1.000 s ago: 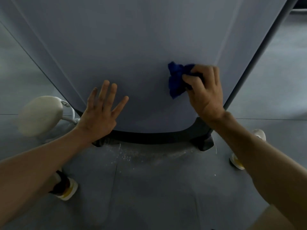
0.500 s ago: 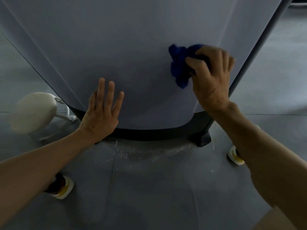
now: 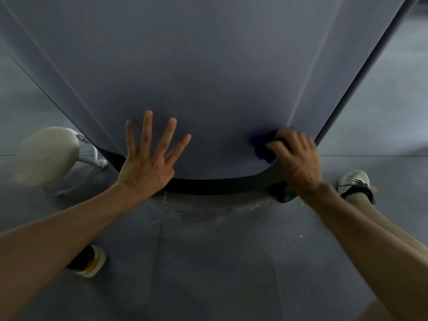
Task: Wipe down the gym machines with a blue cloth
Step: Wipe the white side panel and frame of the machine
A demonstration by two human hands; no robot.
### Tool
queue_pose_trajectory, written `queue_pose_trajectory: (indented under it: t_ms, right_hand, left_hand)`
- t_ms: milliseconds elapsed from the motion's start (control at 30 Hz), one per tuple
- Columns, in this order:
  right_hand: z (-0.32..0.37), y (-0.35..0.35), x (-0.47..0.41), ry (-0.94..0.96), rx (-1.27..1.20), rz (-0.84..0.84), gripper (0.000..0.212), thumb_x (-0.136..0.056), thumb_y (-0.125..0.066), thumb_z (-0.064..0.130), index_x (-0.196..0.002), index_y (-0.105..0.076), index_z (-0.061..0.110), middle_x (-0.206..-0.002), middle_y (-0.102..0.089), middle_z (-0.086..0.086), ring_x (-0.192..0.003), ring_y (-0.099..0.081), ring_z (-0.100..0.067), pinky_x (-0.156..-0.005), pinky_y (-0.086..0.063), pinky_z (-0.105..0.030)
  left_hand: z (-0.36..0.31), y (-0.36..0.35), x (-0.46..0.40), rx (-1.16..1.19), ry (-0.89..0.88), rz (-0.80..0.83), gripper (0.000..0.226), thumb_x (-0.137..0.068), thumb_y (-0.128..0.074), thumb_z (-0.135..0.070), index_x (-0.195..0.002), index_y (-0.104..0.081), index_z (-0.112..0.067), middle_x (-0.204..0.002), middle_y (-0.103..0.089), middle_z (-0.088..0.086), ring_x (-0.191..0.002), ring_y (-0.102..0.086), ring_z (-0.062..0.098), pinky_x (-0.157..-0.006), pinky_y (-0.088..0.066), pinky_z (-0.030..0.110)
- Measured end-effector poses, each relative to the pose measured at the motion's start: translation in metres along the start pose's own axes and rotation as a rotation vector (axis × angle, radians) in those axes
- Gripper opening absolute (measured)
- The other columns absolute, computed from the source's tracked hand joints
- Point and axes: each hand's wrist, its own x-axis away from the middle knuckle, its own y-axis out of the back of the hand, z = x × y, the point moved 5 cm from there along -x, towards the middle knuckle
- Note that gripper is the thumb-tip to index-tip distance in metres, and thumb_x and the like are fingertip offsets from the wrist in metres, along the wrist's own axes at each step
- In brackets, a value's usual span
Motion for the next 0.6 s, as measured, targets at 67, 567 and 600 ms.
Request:
queue_pose_trajectory:
  t_ms: [67,567,600]
  right_hand:
    - [-0.013,0.024,-0.014,-0.027,0.0,-0.16,0.033,-0.087,-0.069,0.008,-0.119,-0.06,0.015,-0.125,-0.055,-0.015,-0.114,-0.051,-0.036,-0.094,-0.046,-0.05]
    - [0.188,-0.107,-0.038,0.606,-0.051,0.042,0.037,-0.102,-0.041,0.005,-0.103,-0.075,0.018,-0.123,-0.071,-0.008,-0.118,-0.058,-0.029,-0.095,-0.044,-0.036]
    - [0.203,-0.109,-0.045,0.647,-0.034,0.073,0.04,-0.099,-0.038,0.005,-0.107,-0.075,0.018,-0.125,-0.07,-0.008,-0.12,-0.06,-0.029,-0.098,-0.043,-0.036]
  left_hand:
    - [-0.001,-0.003,0.001,-0.012,-0.002,0.016,0.09,-0.092,-0.061,-0.024,-0.167,-0.012,-0.021,-0.17,0.008,0.02,-0.149,0.012,0.064,-0.109,-0.01,0.087]
    - [0.045,-0.004,0.037,-0.213,-0.235,0.099,0.08,-0.099,-0.052,-0.01,-0.167,-0.011,-0.012,-0.175,-0.002,0.009,-0.16,-0.005,0.04,-0.121,-0.024,0.068]
    - [0.047,-0.004,0.041,-0.229,-0.237,0.146,0.078,-0.101,-0.049,-0.015,-0.167,-0.007,-0.012,-0.175,0.002,0.01,-0.16,0.0,0.04,-0.123,-0.022,0.066]
